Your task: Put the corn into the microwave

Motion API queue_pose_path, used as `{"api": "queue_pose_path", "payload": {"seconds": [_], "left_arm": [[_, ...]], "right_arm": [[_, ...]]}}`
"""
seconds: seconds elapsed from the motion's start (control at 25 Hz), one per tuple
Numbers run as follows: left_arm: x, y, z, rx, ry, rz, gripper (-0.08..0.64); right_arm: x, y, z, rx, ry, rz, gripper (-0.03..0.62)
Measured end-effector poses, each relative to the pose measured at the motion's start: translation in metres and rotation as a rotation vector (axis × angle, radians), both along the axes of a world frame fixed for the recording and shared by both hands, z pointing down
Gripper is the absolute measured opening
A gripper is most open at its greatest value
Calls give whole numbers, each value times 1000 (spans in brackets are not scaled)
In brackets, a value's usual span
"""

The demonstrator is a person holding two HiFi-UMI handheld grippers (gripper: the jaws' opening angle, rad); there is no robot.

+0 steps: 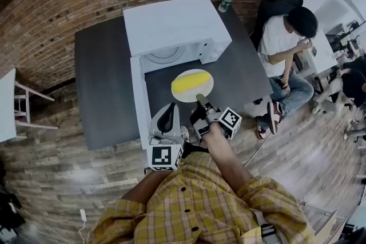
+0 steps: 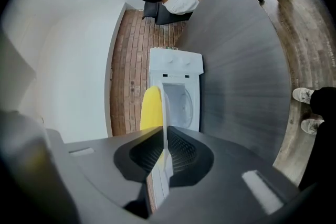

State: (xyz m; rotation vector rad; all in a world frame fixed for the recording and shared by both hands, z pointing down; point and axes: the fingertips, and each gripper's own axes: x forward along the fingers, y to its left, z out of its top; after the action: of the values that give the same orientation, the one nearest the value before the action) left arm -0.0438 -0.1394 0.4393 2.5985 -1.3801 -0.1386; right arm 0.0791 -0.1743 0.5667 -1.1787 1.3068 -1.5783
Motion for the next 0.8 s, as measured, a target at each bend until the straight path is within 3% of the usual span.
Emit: {"api": "queue_pose_path", "payload": {"seconds": [0.52, 0.8], "left_arm": [[22, -42, 3, 2, -24, -94, -5], [17, -54, 12, -4, -61, -147, -5]], "right_arm": [[12, -58, 17, -4, -20, -102, 32], [3, -90, 42, -1, -21, -156, 32]]}}
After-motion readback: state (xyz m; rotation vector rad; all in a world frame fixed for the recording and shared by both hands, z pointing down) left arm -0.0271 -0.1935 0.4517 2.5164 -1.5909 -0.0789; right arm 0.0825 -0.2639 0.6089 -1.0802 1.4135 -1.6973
